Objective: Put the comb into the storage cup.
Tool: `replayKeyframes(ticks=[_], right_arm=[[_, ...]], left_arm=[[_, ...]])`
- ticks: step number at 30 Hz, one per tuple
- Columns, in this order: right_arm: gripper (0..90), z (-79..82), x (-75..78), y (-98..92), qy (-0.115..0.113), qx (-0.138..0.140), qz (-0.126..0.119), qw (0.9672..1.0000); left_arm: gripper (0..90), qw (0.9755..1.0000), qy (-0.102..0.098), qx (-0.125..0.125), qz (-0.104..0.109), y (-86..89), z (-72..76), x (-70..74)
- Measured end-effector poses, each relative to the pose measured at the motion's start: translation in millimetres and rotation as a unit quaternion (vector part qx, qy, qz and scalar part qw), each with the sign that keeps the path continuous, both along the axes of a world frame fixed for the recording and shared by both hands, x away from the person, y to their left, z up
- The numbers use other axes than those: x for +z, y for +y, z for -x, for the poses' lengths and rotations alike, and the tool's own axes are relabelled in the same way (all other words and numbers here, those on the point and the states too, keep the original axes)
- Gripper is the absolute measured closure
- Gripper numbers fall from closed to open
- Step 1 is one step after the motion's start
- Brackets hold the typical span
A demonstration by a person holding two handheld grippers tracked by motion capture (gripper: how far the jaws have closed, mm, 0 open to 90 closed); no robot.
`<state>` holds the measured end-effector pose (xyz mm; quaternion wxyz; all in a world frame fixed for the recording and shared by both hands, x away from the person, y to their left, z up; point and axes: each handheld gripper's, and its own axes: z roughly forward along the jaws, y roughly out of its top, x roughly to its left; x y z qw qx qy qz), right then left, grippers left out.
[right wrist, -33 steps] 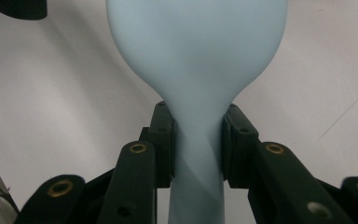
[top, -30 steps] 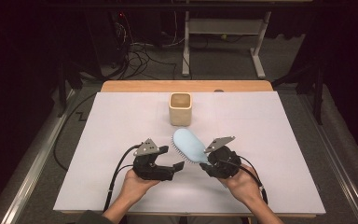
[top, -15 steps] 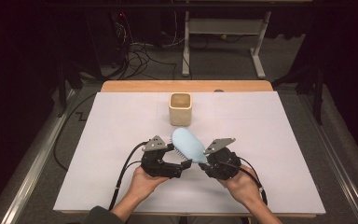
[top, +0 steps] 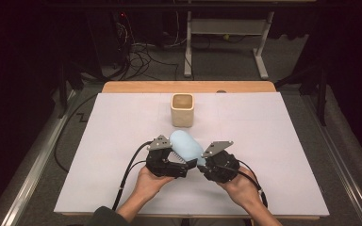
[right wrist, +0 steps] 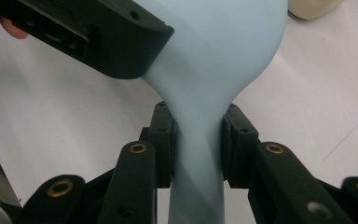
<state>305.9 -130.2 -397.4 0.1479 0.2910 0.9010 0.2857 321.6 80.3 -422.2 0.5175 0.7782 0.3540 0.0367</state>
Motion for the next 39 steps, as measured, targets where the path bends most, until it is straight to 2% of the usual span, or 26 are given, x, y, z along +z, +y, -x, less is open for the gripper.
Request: replayKeyframes(ticks=[7, 11, 18, 24, 30, 39], right_arm=[[70.8, -0.2, -1.1, 6.2, -0.002, 0.006, 0.009, 0.9999], [70.8, -0.7, -1.4, 6.4, -0.003, 0.007, 0.011, 0.9999], [70.8, -2.0, -0.9, 9.0, -0.005, 0.006, 0.019, 0.9998], [70.8, -5.3, 1.3, 14.0, -0.005, 0.008, 0.018, 0.9998], [70.8, -7.3, 3.6, 18.6, -0.007, 0.009, 0.020, 0.9997], [70.8, -9.4, 3.9, 20.5, -0.007, 0.008, 0.016, 0.9998]], left_arm=[[10.0, 0.9999, 0.010, 0.012, 0.003, 0.1, -2.4, -0.1], [13.3, 0.9998, 0.015, 0.011, 0.012, 2.2, -2.4, 1.9], [21.0, 0.9989, 0.034, 0.017, 0.027, 7.7, -4.2, 7.4], [26.0, 0.9982, 0.041, 0.022, 0.037, 14.3, -5.8, 13.1], [30.2, 0.9982, 0.036, 0.026, 0.040, 18.4, -4.4, 18.7], [38.2, 0.9982, 0.038, 0.018, 0.042, 20.9, -4.7, 29.7]])
